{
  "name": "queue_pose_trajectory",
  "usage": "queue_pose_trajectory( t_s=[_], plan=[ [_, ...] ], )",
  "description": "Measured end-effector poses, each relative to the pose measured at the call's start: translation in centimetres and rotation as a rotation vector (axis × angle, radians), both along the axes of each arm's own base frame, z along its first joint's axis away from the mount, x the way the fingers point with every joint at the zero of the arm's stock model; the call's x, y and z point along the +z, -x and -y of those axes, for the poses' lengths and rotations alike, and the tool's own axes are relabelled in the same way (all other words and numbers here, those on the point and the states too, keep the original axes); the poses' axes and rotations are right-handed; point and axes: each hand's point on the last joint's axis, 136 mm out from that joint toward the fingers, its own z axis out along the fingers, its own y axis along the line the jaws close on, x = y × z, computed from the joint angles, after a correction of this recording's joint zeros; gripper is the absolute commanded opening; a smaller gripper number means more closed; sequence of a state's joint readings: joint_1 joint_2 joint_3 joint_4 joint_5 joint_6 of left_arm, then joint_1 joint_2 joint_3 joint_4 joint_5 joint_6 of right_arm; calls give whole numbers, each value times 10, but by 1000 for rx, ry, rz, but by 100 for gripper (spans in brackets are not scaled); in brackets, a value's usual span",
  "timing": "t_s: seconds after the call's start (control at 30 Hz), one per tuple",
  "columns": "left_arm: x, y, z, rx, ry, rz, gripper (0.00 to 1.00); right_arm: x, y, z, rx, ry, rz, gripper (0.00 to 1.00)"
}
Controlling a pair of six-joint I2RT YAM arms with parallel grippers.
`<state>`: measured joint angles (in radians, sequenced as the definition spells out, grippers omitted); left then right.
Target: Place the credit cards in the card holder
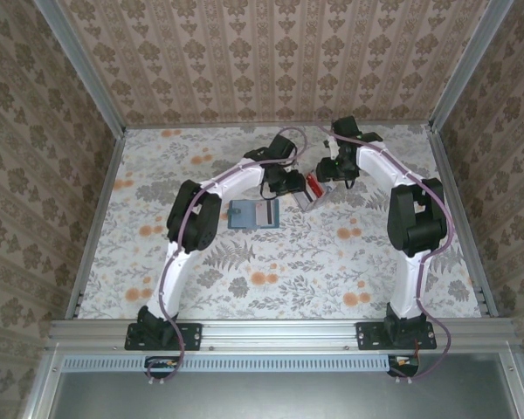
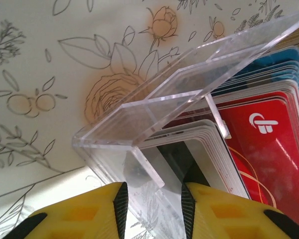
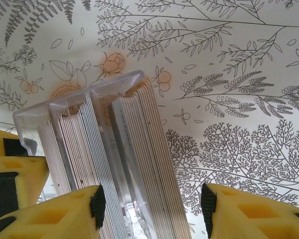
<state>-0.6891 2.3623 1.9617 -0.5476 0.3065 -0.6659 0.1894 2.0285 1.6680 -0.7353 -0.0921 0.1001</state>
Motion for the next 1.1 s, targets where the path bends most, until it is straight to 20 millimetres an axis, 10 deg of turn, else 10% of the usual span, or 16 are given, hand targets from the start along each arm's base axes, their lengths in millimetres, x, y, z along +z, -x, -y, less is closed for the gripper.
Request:
queue_pose_trajectory(
  t_s=[1.1],
  plan=[
    [-4, 1, -1, 10, 42, 36, 36, -12, -6, 17, -38, 29, -21, 54]
  ],
)
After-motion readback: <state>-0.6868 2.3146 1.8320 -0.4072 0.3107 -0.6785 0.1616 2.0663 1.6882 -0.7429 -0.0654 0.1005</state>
